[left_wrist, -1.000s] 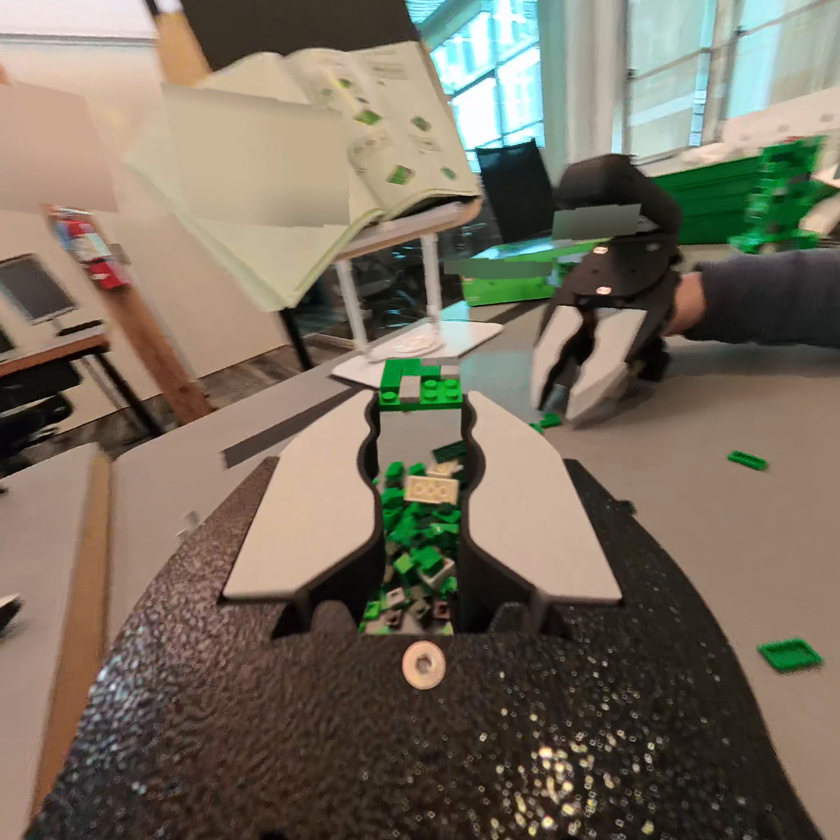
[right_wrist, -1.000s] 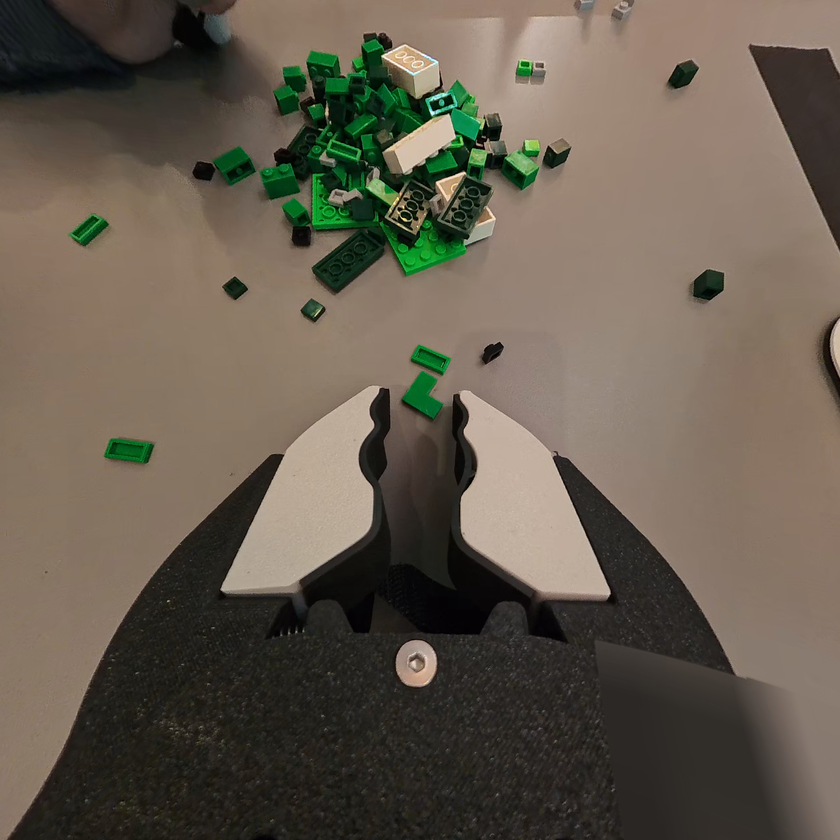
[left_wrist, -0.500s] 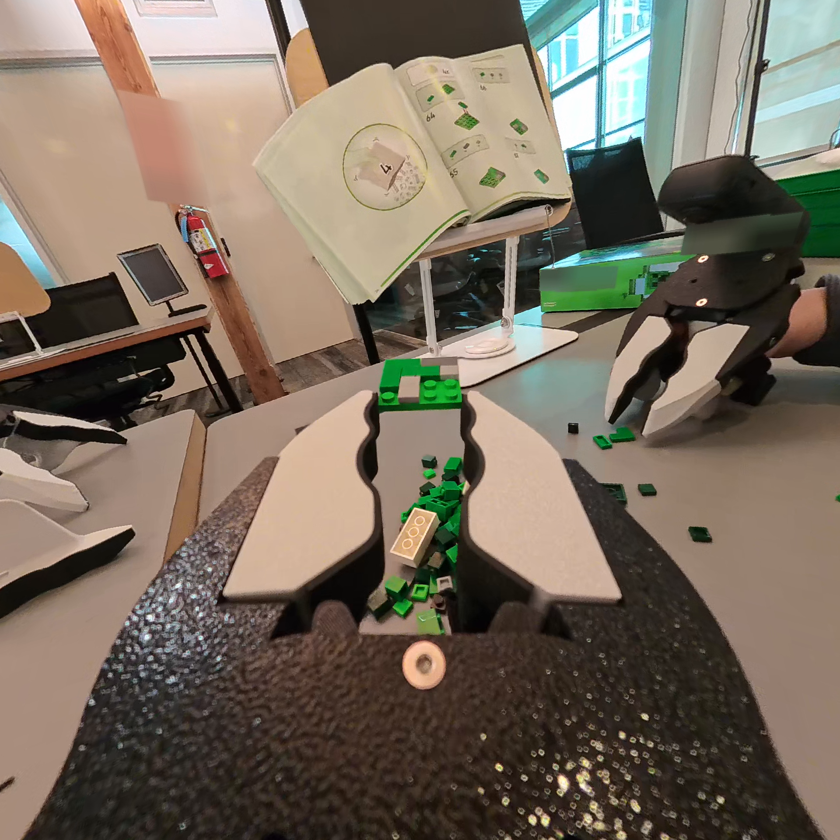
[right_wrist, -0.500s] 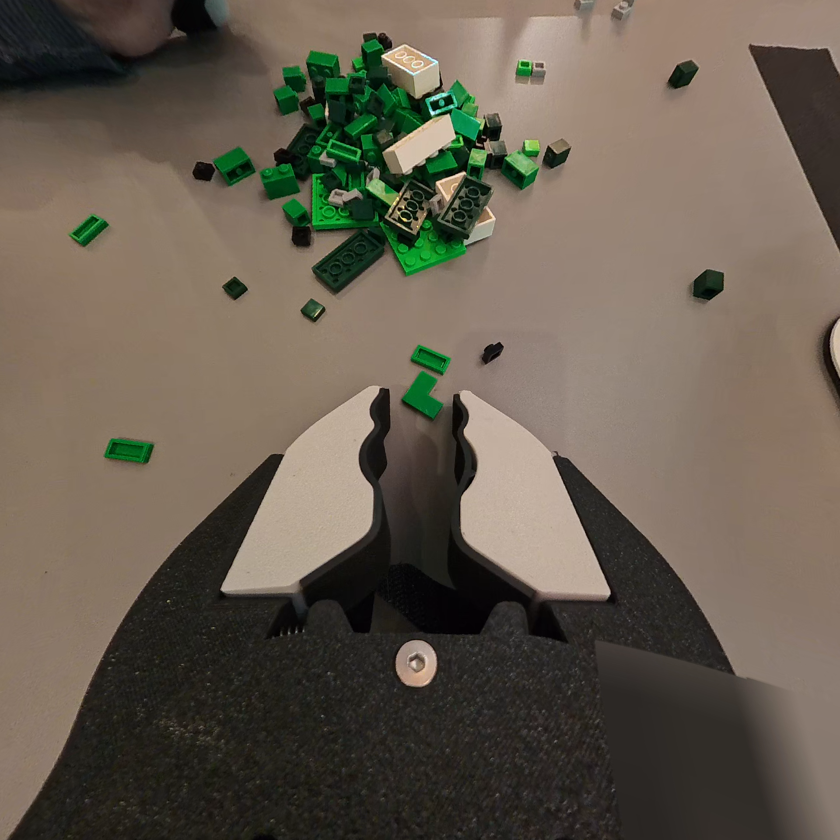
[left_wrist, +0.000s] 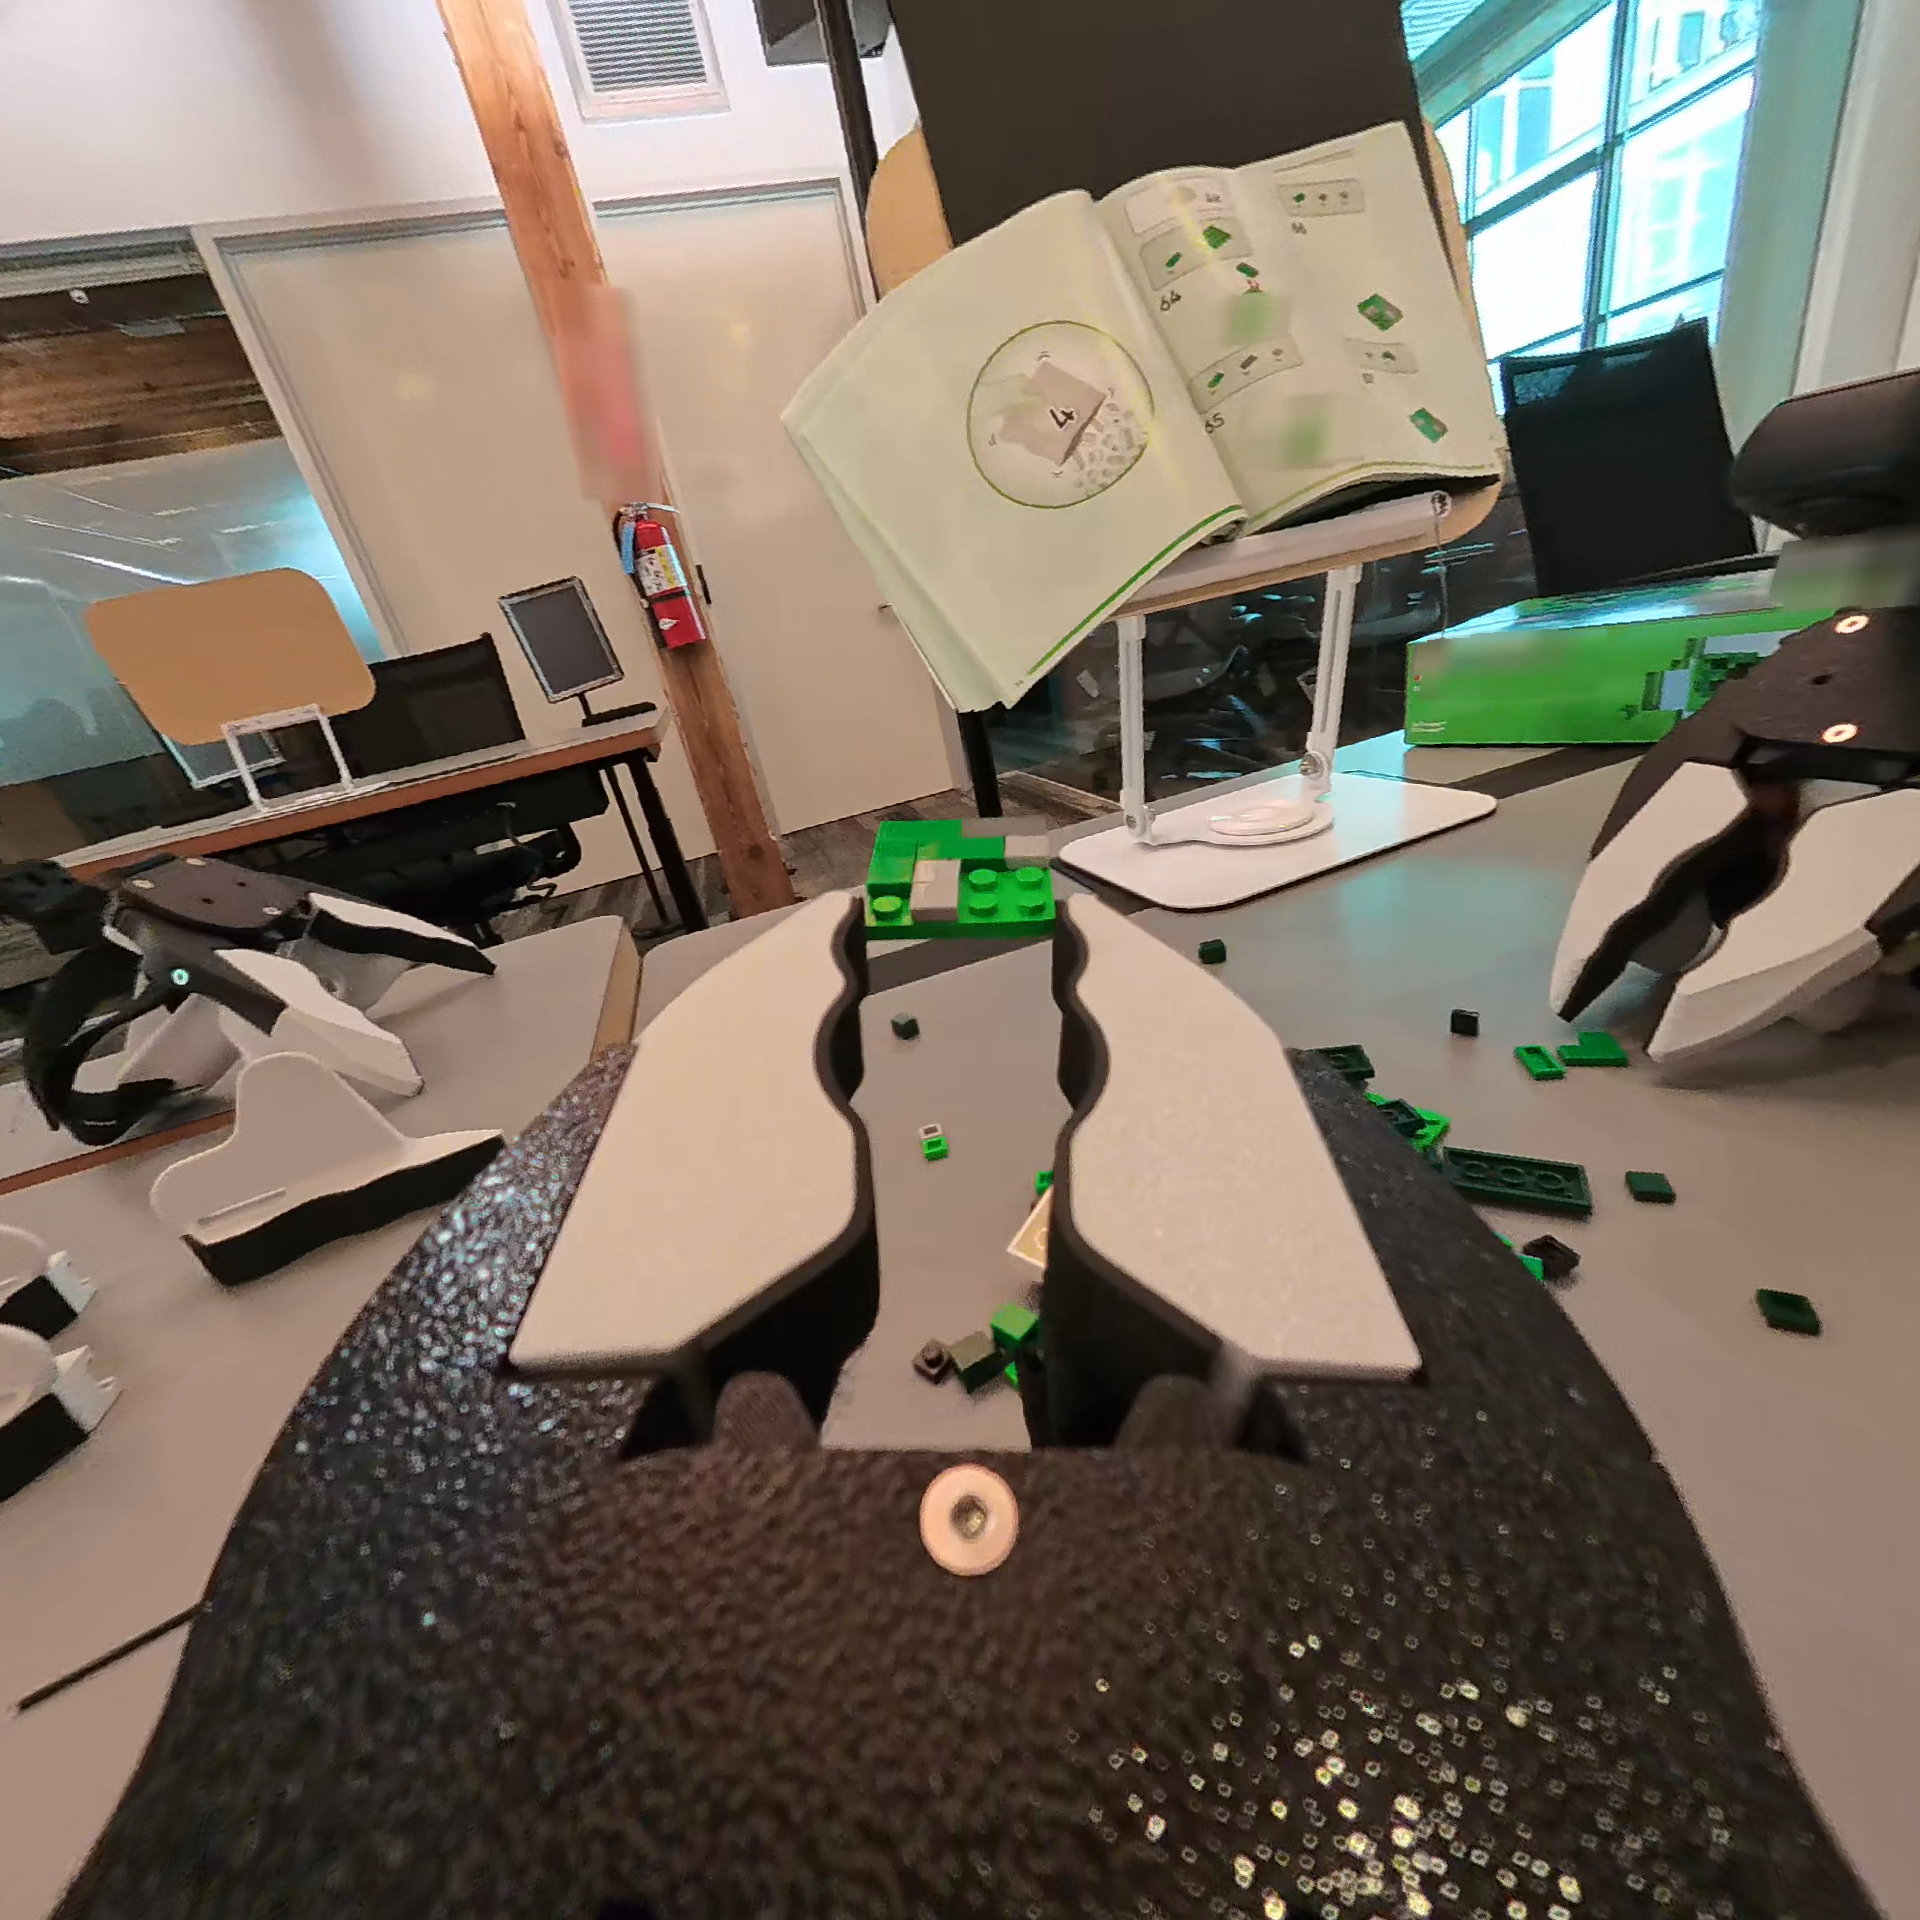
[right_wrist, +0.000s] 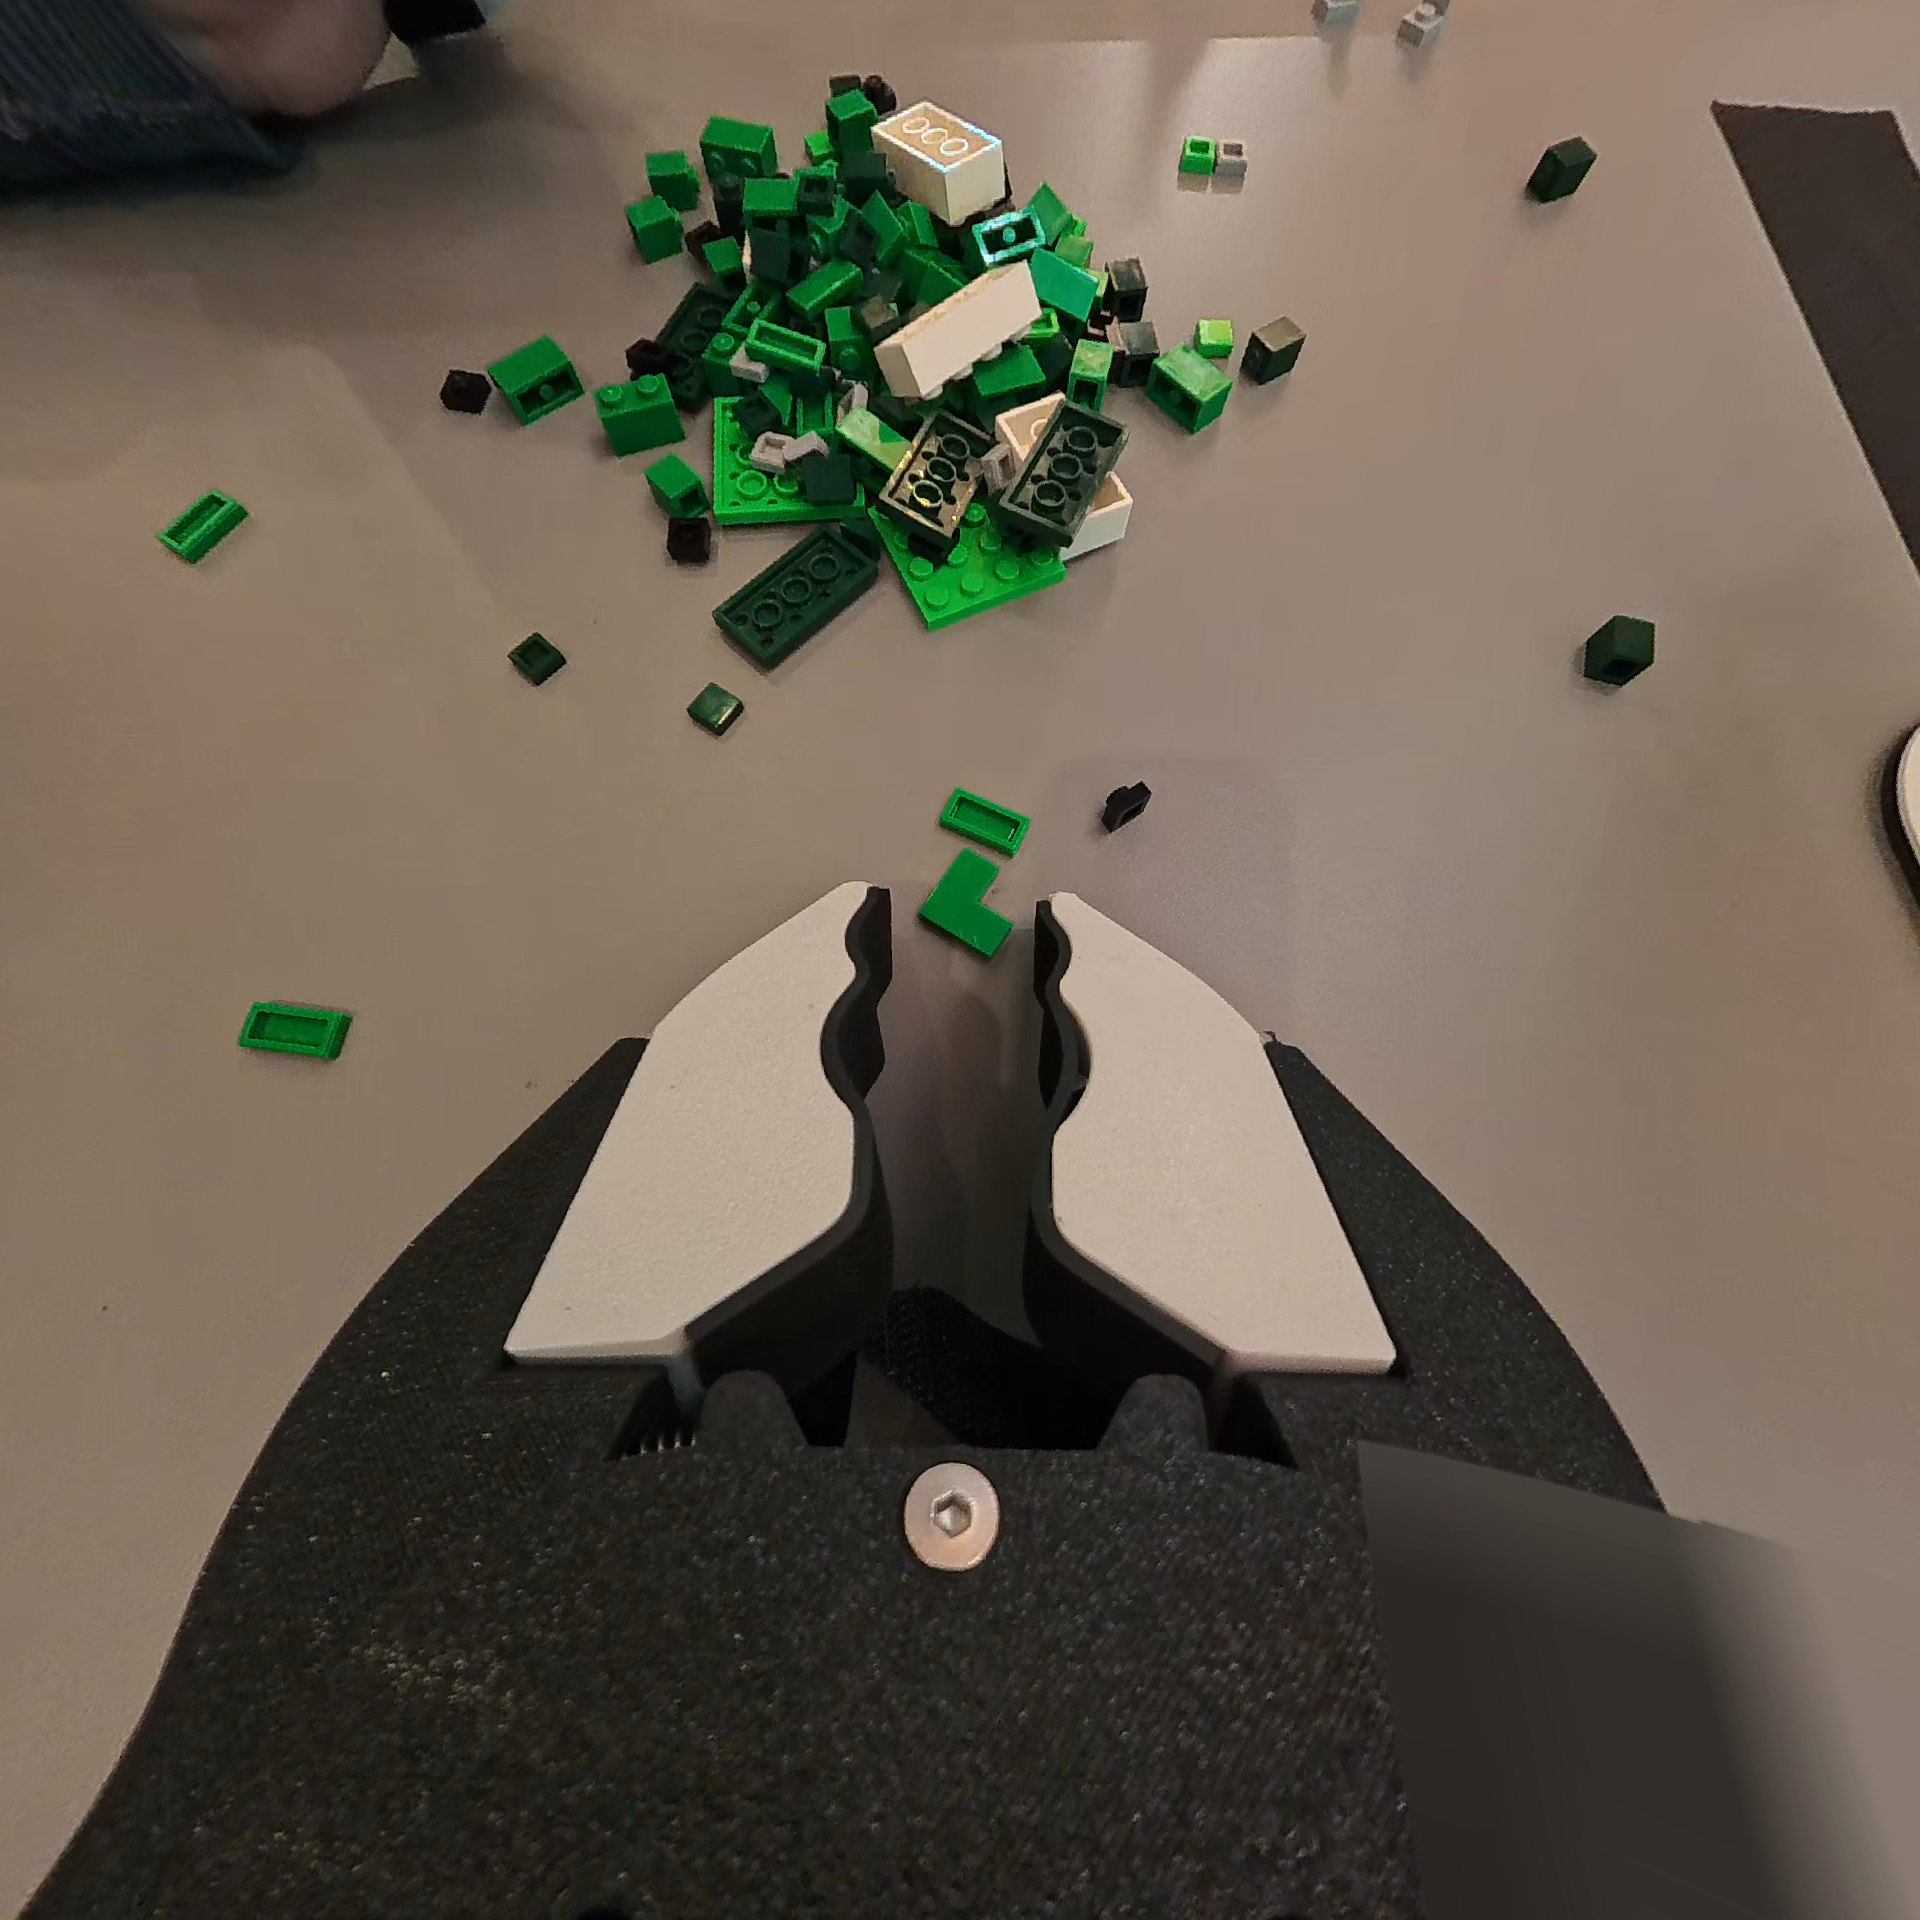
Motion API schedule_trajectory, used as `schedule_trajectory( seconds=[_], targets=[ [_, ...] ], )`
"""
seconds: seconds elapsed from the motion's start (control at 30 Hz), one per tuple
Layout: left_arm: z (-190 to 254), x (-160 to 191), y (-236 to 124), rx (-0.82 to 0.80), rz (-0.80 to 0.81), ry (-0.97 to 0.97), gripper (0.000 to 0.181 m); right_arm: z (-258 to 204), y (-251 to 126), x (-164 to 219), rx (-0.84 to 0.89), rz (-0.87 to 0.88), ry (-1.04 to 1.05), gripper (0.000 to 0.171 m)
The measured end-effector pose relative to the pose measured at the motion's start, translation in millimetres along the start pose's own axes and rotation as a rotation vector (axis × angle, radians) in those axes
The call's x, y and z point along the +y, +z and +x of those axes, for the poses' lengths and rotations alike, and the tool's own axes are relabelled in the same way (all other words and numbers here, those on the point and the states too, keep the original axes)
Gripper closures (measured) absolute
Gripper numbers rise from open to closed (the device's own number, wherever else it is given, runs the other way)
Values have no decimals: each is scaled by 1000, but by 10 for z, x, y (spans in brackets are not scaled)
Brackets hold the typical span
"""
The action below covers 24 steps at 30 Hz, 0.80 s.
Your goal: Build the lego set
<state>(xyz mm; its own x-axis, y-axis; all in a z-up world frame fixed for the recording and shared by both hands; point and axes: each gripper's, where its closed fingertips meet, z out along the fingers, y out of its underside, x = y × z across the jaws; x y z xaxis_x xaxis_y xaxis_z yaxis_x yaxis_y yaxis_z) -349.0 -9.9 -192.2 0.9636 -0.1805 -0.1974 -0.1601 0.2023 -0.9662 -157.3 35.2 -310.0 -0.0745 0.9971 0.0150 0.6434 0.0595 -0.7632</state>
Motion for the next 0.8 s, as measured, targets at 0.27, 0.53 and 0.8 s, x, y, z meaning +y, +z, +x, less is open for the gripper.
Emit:
schedule_trajectory(
  seconds=[0.27,0.53,0.8],
  targets=[
    [-12,2,1,-4,2,-8,148,0,1,-1,0,0,0,146],
    [-75,46,1,-38,-14,4,148,64,-14,-8,36,10,32,146],
    [-19,93,29,-3,-40,13,148,292,271,-887,53,53,50,162]
  ],
)
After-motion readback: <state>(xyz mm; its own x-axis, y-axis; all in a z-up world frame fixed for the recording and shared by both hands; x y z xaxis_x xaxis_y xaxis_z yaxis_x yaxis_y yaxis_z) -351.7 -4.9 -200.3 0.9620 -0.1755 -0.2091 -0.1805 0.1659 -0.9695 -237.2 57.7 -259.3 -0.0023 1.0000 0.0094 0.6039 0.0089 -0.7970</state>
